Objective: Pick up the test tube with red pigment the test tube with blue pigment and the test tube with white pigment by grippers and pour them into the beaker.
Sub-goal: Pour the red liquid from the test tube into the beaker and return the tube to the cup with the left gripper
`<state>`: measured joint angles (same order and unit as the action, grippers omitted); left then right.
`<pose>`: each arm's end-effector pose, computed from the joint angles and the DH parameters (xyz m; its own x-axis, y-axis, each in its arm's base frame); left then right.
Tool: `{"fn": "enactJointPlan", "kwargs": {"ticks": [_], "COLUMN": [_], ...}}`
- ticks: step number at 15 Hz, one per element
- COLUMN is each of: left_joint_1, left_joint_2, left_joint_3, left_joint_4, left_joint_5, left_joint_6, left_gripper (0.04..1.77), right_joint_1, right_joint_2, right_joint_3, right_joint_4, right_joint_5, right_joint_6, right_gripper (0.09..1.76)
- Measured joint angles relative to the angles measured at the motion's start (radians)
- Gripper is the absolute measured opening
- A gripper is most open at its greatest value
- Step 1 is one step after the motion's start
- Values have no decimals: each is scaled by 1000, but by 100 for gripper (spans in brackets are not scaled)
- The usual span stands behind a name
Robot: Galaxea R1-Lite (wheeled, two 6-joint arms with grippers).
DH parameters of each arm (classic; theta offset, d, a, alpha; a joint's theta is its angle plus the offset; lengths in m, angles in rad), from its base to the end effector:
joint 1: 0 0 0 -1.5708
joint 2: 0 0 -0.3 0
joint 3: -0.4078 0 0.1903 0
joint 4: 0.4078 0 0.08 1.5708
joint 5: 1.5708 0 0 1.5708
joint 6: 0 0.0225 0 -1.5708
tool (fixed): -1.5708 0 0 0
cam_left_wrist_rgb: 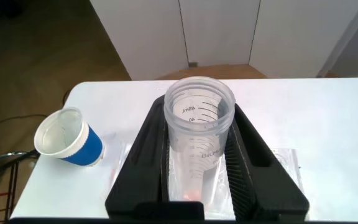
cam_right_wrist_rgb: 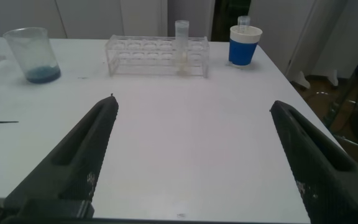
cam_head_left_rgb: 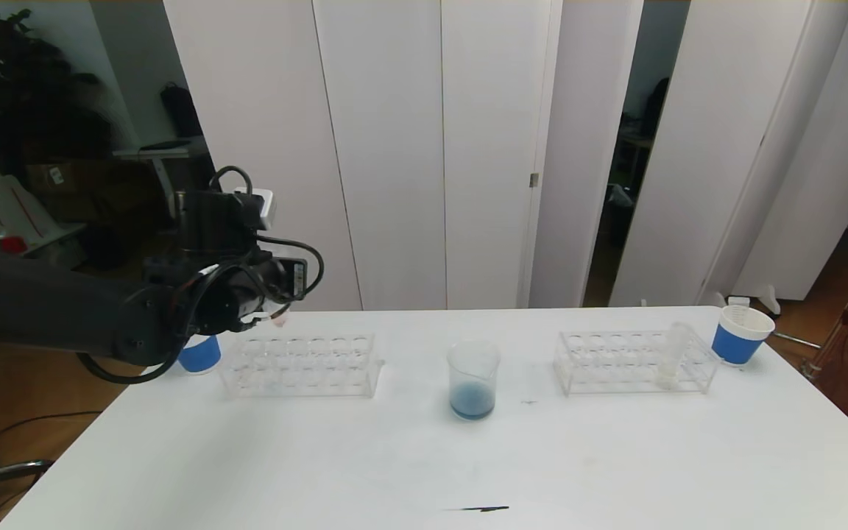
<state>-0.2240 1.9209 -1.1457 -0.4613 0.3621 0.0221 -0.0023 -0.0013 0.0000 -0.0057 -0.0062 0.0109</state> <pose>0.3690 -0.0759 0.1822 0.9459 0.1478 -0.2887 -0.1141 0.9849 0.1304 -0.0229 -0.0001 0.0760 0.9999 -0.0085 0.0070 0.0084 0.9999 0.0109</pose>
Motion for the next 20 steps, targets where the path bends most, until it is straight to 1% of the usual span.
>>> {"fn": "enactJointPlan", "kwargs": {"ticks": [2,6,8,9,13,16,20], "left_joint_1": [5,51,105,137,292,389,463], "left_joint_2": [-26,-54,-58,-57,-29,19,88], "left_joint_3": [1,8,0,-7,-23,-53,-83], "left_joint_4": [25,16,9,-14,-172,-207,-246], "left_joint_5": [-8,-10,-11,-14,-62,-82,-100], "left_joint_6": [-56,-83,-85,-92,-141,-208,-256], "left_gripper": [60,60,60,60,60,60,60], "right_joint_1": [0,0,0,1,0,0,0], "right_joint_2": [0,0,0,0,0,0,0], "right_joint_3": [0,0,0,0,0,0,0], "right_joint_4": [0,0,0,0,0,0,0], "right_joint_5": [0,0,0,0,0,0,0], "right_joint_6": [0,0,0,0,0,0,0], "right_gripper": [175,175,175,175,175,175,175]}}
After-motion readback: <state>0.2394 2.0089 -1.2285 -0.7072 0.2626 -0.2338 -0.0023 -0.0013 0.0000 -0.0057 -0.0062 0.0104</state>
